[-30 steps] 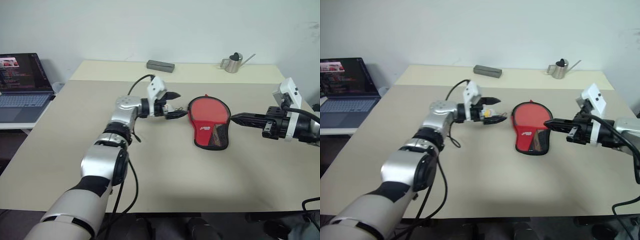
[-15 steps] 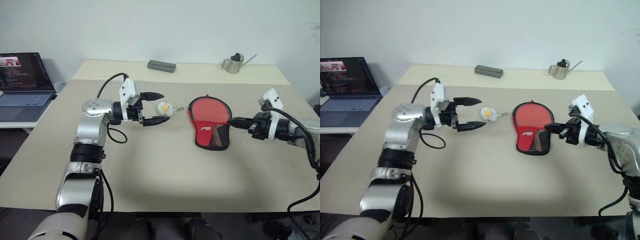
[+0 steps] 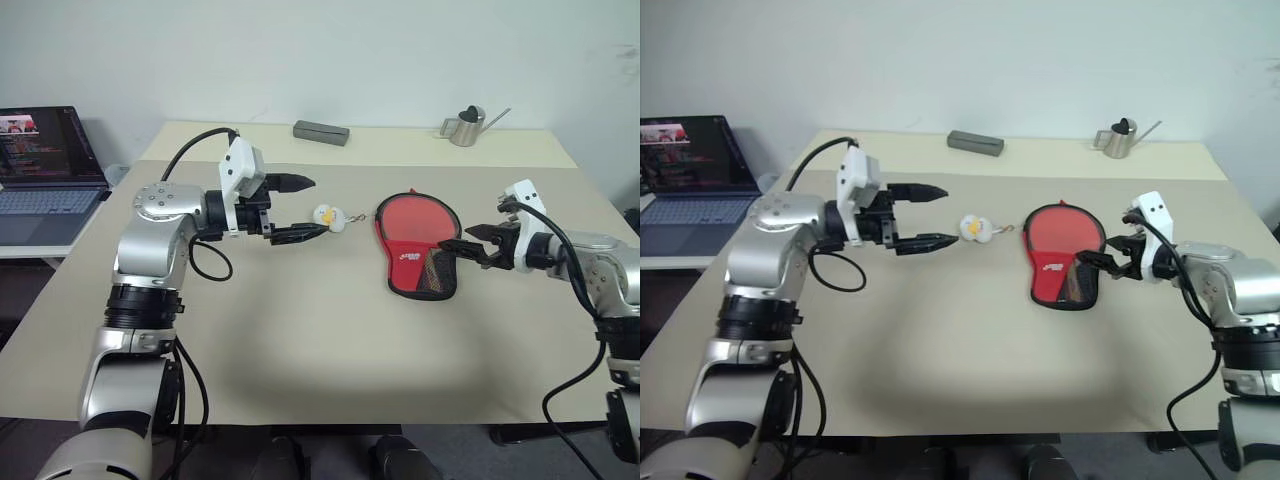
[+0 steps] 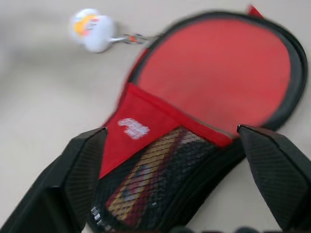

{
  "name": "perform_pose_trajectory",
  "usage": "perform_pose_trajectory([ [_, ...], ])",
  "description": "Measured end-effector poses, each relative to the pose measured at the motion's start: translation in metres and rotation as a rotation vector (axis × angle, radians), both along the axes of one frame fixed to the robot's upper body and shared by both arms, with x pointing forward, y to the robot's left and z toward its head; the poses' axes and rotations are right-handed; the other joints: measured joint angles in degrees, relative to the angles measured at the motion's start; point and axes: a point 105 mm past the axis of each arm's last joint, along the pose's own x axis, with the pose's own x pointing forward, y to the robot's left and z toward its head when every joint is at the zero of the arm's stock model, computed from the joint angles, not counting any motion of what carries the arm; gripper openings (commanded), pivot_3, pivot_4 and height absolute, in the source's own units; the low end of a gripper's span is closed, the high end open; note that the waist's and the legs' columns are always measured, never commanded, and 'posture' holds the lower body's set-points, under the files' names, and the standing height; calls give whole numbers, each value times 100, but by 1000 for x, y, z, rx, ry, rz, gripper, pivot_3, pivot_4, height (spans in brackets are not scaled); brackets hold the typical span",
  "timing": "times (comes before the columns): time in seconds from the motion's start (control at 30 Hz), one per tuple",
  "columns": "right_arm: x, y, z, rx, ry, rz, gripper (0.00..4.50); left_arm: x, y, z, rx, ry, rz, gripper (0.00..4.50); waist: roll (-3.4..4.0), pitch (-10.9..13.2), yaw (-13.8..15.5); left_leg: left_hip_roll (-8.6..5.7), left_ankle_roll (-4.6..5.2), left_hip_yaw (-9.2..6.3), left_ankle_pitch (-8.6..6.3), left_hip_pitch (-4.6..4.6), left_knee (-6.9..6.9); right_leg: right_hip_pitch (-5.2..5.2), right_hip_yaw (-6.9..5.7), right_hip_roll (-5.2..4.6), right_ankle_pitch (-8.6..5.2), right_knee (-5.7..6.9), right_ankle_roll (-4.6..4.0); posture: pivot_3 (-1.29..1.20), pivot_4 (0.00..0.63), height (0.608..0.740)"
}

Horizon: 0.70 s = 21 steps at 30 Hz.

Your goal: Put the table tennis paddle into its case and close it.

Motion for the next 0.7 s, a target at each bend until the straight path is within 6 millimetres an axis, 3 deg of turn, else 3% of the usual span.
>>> perform_pose_trajectory([
  [0.2, 9, 0, -13, 37, 68, -61, 4491, -17, 4, 6, 20, 19, -79, 4500, 0, 0, 0, 0, 0, 0, 0, 0, -1, -1, -1, 0, -1, 3, -2, 0, 150, 740],
  [0.7, 16, -13, -49, 48, 175, -168, 4491, -16, 21, 15, 43, -10, -9, 4500, 0, 0, -3, 0, 0, 1, 0, 0, -1, -2, 0, 1, -2, 3, -2, 0, 150, 740],
])
